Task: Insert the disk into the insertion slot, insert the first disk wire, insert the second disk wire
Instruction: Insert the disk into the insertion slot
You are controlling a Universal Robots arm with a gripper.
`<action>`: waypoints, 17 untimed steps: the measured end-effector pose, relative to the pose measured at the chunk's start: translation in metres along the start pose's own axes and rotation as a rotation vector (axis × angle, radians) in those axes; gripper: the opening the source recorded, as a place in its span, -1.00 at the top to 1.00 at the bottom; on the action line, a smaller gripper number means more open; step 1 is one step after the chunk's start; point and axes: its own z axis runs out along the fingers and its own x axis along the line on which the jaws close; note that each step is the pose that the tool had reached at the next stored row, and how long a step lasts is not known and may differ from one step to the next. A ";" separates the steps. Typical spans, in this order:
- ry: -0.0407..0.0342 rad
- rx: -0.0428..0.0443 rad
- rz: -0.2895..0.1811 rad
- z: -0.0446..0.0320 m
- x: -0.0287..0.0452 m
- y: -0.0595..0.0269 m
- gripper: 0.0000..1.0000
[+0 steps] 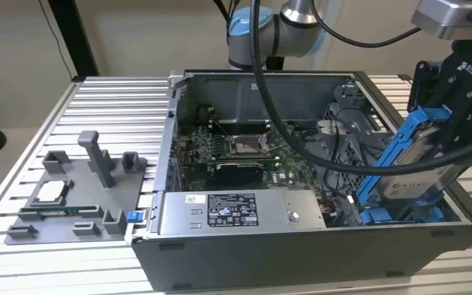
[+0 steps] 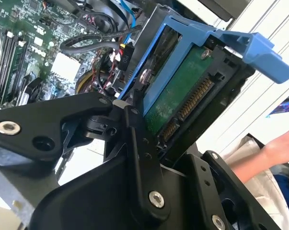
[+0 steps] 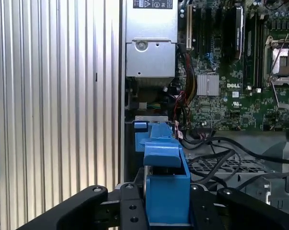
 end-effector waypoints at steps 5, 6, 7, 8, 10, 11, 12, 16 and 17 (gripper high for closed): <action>0.0005 0.0010 -0.002 0.0089 -0.0001 -0.0002 1.00; 0.0008 0.0011 -0.002 0.0106 -0.0003 -0.0003 1.00; 0.0010 0.0012 -0.002 0.0123 -0.0005 -0.0004 1.00; 0.0013 0.0013 -0.003 0.0137 -0.0007 -0.0005 1.00; -0.0005 0.0025 -0.004 0.0163 -0.0008 -0.0012 1.00; -0.0005 0.0030 -0.004 0.0166 -0.0009 -0.0015 1.00; 0.0000 0.0039 -0.004 0.0171 -0.0010 -0.0015 1.00; 0.0005 0.0059 -0.005 0.0191 -0.0013 -0.0018 1.00; 0.0001 0.0058 -0.005 0.0194 -0.0013 -0.0018 1.00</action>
